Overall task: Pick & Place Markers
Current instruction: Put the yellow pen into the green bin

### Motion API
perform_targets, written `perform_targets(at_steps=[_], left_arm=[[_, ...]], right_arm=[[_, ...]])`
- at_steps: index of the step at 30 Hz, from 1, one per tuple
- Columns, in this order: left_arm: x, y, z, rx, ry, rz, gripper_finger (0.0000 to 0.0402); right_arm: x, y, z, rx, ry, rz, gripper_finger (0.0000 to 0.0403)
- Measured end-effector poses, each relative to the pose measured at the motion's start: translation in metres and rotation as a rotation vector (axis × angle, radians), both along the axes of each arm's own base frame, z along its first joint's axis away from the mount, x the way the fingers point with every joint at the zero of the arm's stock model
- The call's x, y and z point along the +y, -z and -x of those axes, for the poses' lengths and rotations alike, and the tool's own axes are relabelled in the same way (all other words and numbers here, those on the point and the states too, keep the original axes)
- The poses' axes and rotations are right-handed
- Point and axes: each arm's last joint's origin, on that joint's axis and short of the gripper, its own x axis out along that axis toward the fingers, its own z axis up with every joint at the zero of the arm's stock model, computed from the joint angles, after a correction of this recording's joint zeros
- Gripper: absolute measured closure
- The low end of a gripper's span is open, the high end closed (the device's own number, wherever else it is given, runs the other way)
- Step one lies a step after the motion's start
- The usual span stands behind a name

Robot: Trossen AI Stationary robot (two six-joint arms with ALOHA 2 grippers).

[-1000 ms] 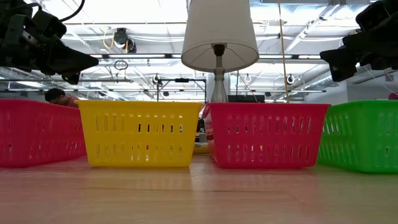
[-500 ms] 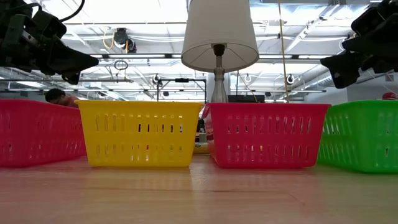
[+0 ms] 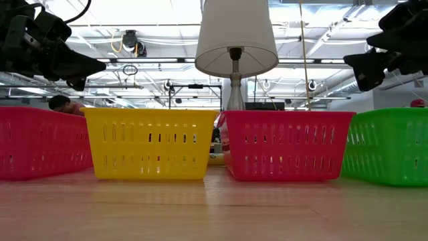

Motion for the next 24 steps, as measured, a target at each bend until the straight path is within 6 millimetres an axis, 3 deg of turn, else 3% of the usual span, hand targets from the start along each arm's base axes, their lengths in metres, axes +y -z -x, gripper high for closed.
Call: perform_targets(at_steps=[14, 18, 21, 24], left_arm=[[0.0, 0.0, 0.0, 0.0, 0.0, 0.0, 0.038], [0.0, 0.0, 0.0, 0.0, 0.0, 0.0, 0.038], [0.0, 0.0, 0.0, 0.0, 0.0, 0.0, 0.038], [0.0, 0.0, 0.0, 0.0, 0.0, 0.0, 0.038]], right_arm=[[0.0, 0.001, 0.0, 0.001, 0.004, 0.035, 0.0195], [-0.005, -0.002, -0.002, -0.016, 0.192, -0.059, 0.0195], [-0.007, -0.003, -0.005, -0.02, 0.317, -0.013, 0.0195], [-0.006, 0.004, -0.012, 0.081, 0.338, 0.052, 0.0195]])
